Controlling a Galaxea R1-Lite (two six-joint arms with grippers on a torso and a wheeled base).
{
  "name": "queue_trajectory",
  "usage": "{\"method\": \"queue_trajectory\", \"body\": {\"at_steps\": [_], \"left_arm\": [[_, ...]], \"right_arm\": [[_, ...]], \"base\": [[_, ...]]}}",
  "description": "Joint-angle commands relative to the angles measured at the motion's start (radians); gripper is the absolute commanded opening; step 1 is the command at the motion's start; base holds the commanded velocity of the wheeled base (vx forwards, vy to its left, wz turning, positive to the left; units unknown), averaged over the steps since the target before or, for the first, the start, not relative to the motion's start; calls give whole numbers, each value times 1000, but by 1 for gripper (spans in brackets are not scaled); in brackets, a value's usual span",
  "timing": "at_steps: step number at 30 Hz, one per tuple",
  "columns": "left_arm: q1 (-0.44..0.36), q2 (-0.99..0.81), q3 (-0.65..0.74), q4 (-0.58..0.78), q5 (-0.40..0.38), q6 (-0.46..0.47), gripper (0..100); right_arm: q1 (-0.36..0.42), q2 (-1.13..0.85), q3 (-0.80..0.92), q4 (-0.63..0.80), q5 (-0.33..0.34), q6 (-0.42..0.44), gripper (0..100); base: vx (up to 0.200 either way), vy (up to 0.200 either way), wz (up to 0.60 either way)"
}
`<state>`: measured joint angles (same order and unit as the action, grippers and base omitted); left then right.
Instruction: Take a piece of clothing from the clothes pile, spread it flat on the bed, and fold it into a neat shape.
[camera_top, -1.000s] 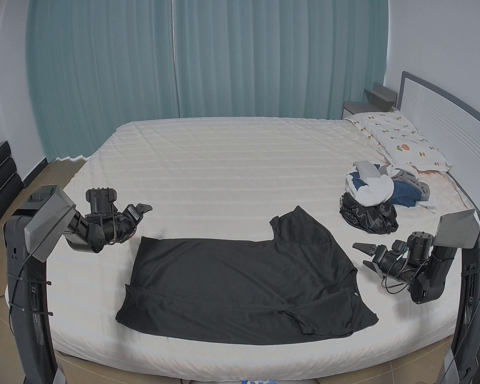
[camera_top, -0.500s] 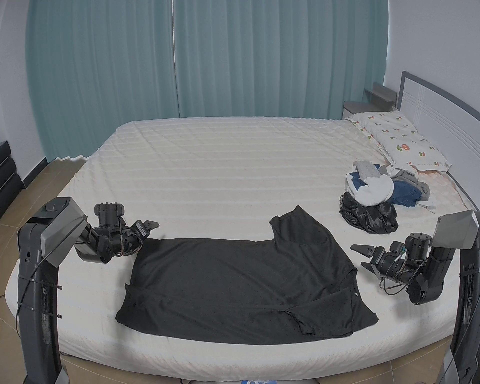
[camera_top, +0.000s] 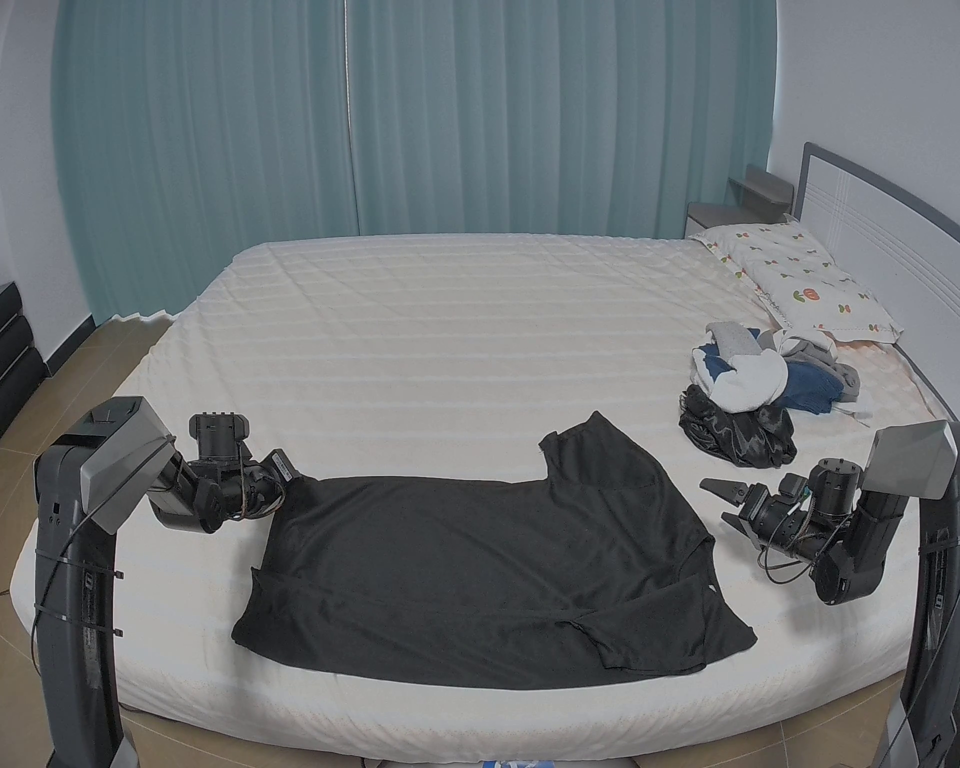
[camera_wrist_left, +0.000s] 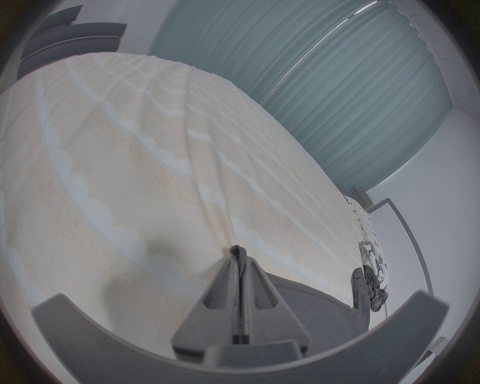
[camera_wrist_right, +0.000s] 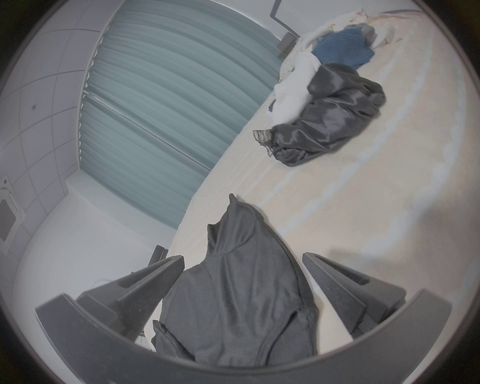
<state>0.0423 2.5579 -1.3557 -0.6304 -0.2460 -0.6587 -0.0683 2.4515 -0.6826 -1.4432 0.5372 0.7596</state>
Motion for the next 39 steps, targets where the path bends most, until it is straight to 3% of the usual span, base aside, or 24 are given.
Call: {"method": "queue_trajectory", "body": {"at_steps": [1,5,10,12,15,21,29,37,38,39], "left_arm": [[4,-16,21,-29,8,-2,0],[4,-30,58,-71,10,-5,0],[4,-39,87,-97,7,-15,0],[4,-39,95,-98,7,-18,0],[5,-42,106,-100,4,-28,0],[5,-48,112,-101,1,-79,0],[7,-48,116,-101,-1,-79,0],[10,-48,116,-101,-3,-79,0],[10,-48,116,-101,-3,-79,0],[10,-48,116,-101,-3,-81,0]], "right_arm": [[31,11,-60,6,-20,1,100],[56,4,-97,44,-40,-6,100],[94,-31,-299,314,-52,-52,100],[105,-26,-356,382,-80,-86,100],[134,20,-500,495,-187,-148,100],[168,95,-667,655,-215,-217,100],[173,205,-838,750,-278,-270,100],[179,256,-905,773,-284,-276,100],[179,259,-911,774,-284,-279,0],[180,259,-910,773,-284,-281,0]], "base": [[0,0,0],[0,0,0],[0,0,0],[0,0,0],[0,0,0],[0,0,0],[0,0,0],[0,0,0],[0,0,0],[0,0,0]]}}
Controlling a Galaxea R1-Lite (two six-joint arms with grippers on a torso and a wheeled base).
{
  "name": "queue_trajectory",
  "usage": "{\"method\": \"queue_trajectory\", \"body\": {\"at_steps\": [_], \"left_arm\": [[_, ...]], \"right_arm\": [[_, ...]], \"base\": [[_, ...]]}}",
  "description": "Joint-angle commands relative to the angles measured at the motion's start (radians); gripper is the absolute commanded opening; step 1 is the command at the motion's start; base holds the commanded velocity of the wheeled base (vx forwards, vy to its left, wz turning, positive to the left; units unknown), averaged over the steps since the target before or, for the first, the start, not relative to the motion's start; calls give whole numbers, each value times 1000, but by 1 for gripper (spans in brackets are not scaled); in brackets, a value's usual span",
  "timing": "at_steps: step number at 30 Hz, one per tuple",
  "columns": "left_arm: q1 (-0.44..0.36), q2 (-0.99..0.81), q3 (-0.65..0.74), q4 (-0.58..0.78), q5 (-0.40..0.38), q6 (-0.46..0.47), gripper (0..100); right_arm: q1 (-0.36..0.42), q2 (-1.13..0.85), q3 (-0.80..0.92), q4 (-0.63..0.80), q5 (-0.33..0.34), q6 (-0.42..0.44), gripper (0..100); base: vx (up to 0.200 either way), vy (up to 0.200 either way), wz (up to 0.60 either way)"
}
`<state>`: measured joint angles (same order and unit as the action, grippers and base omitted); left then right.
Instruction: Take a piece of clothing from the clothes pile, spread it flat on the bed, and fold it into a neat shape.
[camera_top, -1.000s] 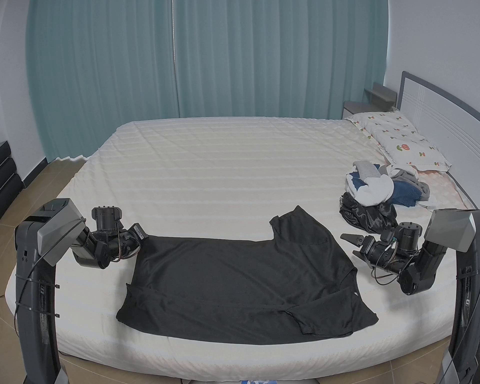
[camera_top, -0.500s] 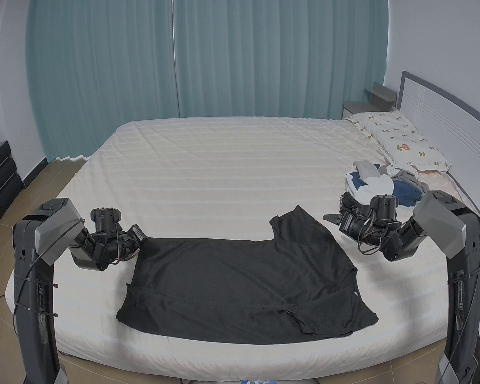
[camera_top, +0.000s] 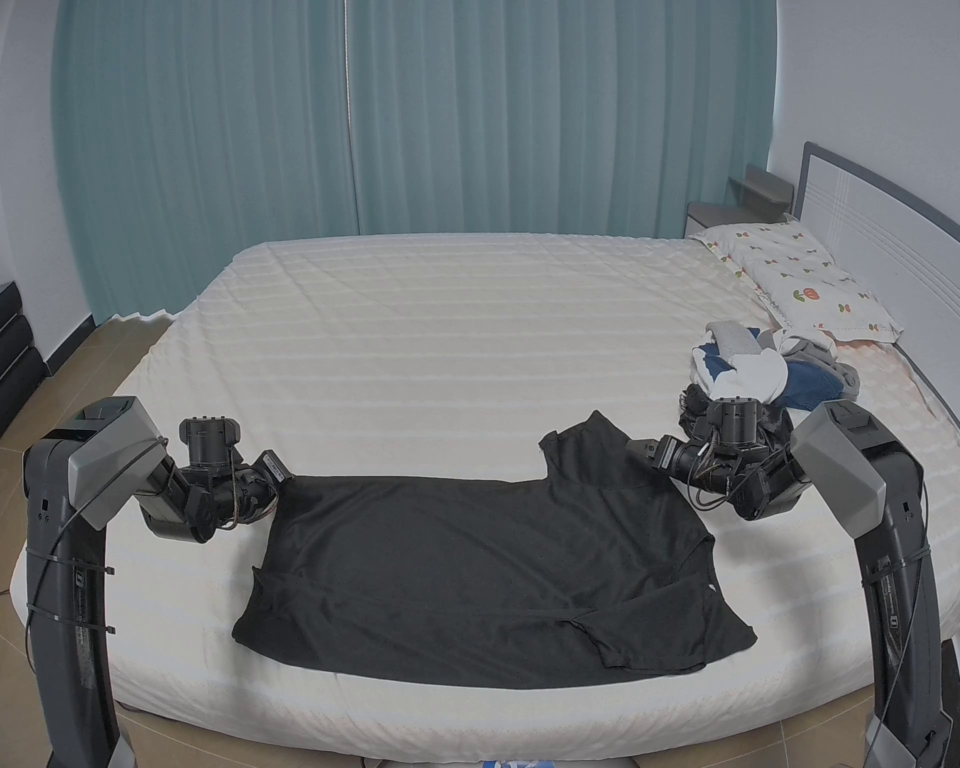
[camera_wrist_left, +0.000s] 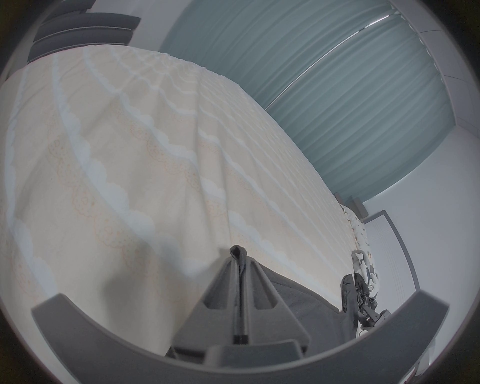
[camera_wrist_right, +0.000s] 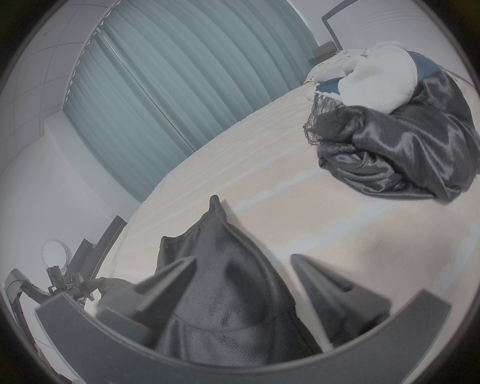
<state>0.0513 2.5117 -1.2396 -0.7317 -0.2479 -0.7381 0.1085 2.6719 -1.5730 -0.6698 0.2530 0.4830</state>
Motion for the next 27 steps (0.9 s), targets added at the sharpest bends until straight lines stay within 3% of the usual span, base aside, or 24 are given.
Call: {"method": "queue_trajectory", "body": {"at_steps": [1,10,27], "left_arm": [[1,-2,0,0,-1,-1,0],[2,-11,0,-3,1,0,0],[24,-59,2,-21,-1,2,0]], "right_arm": [[3,37,-18,-1,0,-4,0],[-21,-14,31,-17,6,-3,0],[-46,-110,174,-229,34,57,0]], "base": [[0,0,0],[0,0,0],[0,0,0]]}}
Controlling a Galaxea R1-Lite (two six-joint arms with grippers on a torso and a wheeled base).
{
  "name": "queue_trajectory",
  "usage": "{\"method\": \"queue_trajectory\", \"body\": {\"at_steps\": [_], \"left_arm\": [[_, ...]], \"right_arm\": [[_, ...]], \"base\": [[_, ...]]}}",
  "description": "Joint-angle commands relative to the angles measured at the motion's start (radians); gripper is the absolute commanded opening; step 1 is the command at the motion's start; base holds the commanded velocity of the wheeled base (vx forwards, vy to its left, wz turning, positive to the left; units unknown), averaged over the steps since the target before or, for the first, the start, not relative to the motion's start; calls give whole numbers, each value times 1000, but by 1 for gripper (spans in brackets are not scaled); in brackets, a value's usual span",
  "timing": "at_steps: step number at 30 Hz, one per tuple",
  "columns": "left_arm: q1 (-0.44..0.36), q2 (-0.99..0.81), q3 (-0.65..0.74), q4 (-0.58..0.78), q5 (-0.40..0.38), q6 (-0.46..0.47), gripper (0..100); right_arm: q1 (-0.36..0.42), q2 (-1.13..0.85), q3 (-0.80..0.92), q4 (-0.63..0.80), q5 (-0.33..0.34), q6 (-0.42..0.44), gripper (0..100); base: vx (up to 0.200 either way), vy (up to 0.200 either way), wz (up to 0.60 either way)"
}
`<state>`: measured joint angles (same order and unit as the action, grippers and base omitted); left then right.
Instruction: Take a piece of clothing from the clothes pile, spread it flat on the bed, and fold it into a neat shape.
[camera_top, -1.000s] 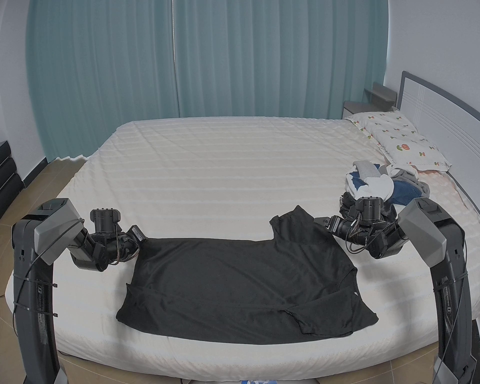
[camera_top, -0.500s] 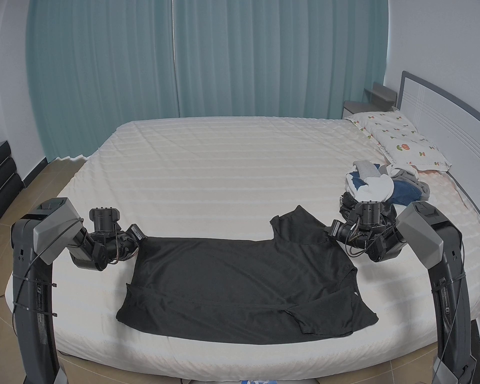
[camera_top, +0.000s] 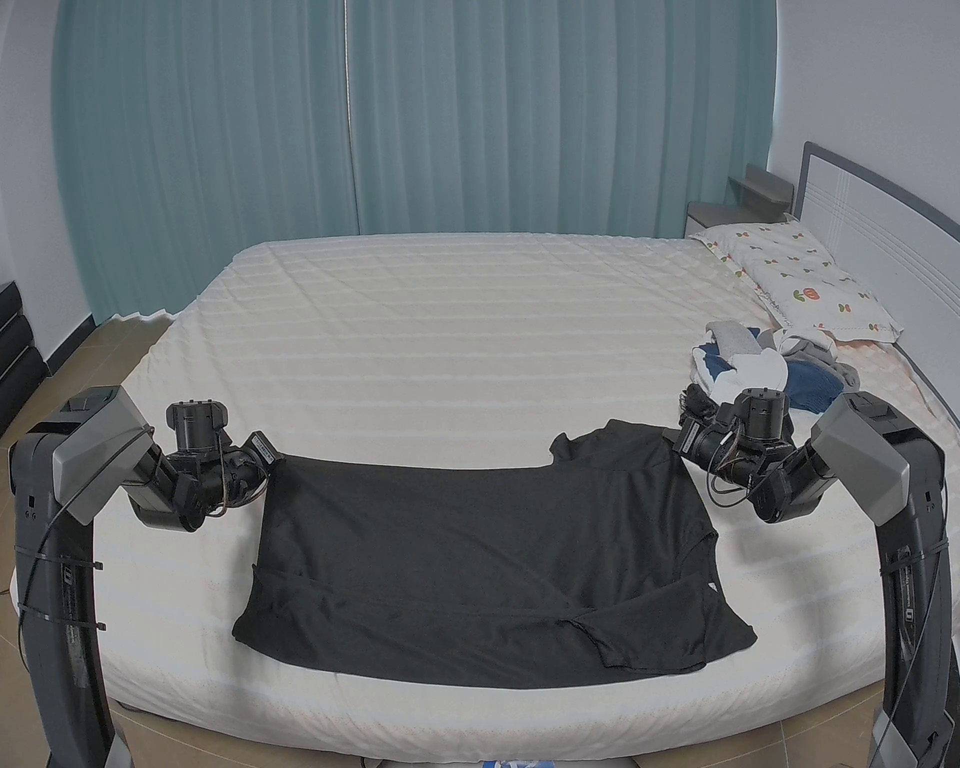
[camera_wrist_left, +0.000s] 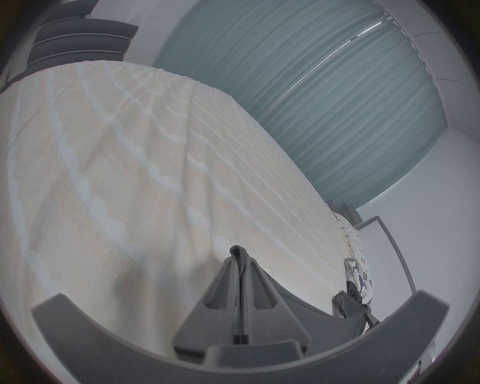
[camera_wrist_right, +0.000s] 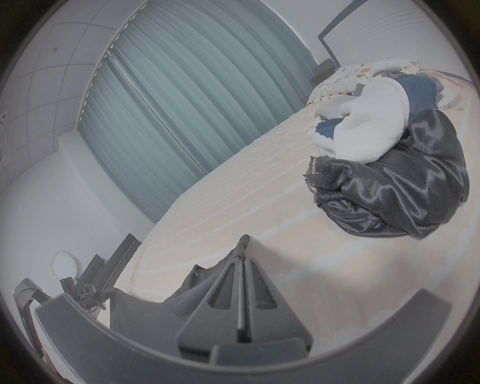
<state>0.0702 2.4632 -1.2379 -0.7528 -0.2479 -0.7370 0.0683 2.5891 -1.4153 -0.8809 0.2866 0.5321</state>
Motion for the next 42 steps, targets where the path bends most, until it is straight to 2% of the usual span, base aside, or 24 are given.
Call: {"method": "queue_trajectory", "body": {"at_steps": [1,4,9,18,22,25,33,39,42], "left_arm": [[6,-10,1,0,-2,1,0],[14,-21,20,0,-14,8,0],[16,-50,66,-2,-90,34,0],[36,-59,112,-57,-122,61,0],[57,-73,167,-102,-199,105,0],[74,-90,209,-117,-263,143,0],[114,-125,293,-174,-357,209,0],[115,-128,317,-180,-380,225,0],[125,-125,324,-175,-381,278,0]], "right_arm": [[-13,-40,41,-21,5,22,0],[-25,-61,91,-53,17,34,0],[-42,-73,151,-92,37,34,0],[-51,-121,285,-159,109,34,0],[-56,-136,320,-164,118,32,0],[-61,-161,369,-175,155,32,0],[-82,-202,481,-230,210,31,0],[-101,-238,570,-231,258,17,0],[-104,-253,631,-231,267,-15,0]], "base": [[0,0,0],[0,0,0],[0,0,0],[0,0,0],[0,0,0],[0,0,0],[0,0,0],[0,0,0],[0,0,0]]}}
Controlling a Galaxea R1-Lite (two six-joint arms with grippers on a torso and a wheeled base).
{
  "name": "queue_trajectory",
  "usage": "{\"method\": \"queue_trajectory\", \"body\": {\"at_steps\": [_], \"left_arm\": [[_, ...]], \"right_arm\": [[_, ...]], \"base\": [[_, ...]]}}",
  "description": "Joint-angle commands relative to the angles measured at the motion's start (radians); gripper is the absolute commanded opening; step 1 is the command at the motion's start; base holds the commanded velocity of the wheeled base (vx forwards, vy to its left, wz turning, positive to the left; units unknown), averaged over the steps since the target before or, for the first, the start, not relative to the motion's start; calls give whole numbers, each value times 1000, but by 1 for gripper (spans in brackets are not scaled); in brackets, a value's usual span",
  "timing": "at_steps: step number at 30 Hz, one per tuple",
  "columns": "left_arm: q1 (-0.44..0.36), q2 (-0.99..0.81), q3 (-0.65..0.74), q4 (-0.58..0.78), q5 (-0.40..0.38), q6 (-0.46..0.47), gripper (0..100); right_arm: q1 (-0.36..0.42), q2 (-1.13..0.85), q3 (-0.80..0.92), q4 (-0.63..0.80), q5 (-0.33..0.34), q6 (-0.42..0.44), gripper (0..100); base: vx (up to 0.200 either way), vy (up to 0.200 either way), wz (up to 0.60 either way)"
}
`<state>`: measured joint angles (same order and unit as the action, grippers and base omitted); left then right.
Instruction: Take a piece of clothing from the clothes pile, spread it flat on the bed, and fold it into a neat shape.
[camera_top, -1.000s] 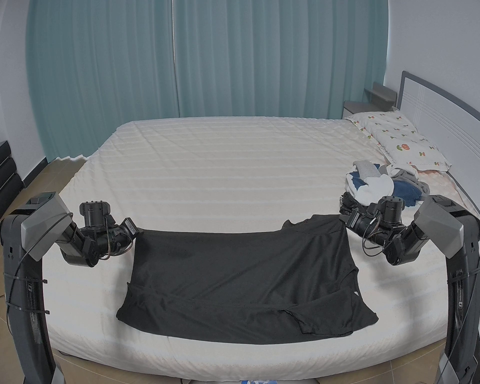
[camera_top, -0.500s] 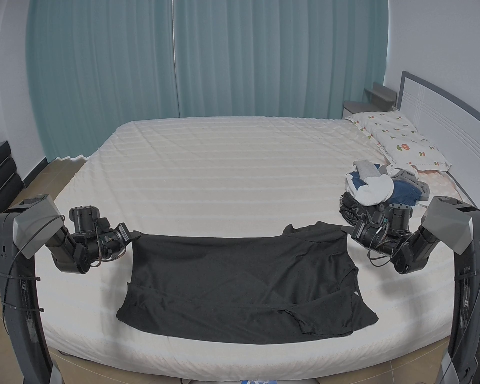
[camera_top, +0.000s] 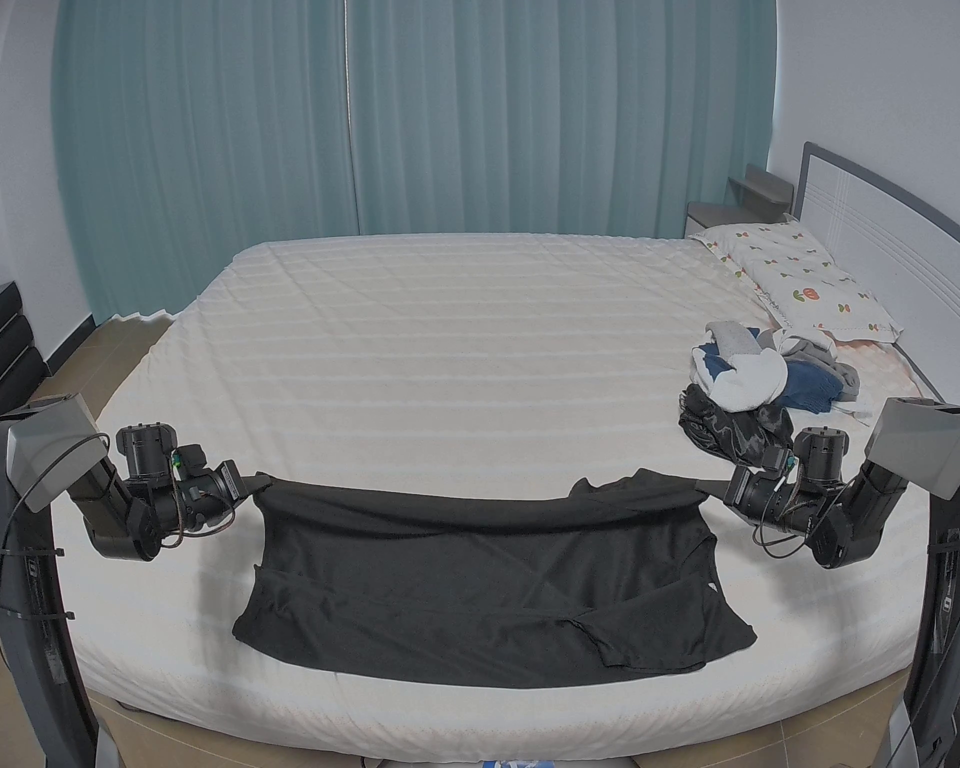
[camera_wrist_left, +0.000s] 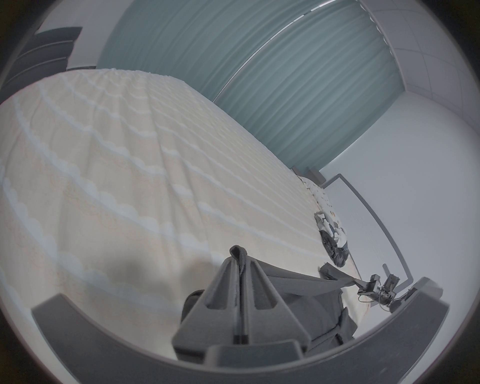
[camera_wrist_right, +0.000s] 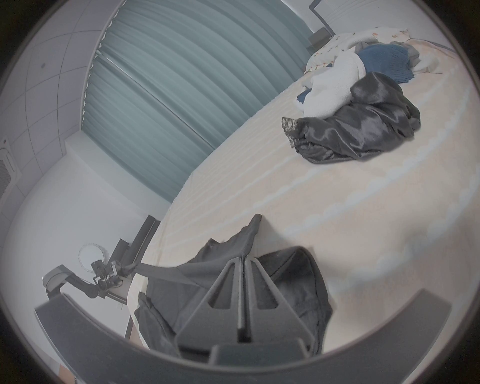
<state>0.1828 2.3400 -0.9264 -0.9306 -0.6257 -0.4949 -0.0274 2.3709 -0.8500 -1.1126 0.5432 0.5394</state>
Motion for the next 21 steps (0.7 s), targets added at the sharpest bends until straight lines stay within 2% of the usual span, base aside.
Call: {"method": "queue_trajectory", "body": {"at_steps": [1,8,9,15,21], "left_arm": [[14,-4,15,4,-3,42,0],[21,-8,73,4,-3,107,0],[27,-10,112,6,-3,167,0],[23,-7,193,3,-2,259,0],[26,-13,228,4,1,299,0]], "right_arm": [[-9,-35,74,-1,12,-29,0],[-16,-42,137,-1,21,-70,0],[-16,-41,169,-1,34,-91,0],[-25,-32,233,-3,57,-139,0],[-37,-32,289,-3,77,-196,0]], "base": [[0,0,0],[0,0,0],[0,0,0],[0,0,0],[0,0,0]]}}
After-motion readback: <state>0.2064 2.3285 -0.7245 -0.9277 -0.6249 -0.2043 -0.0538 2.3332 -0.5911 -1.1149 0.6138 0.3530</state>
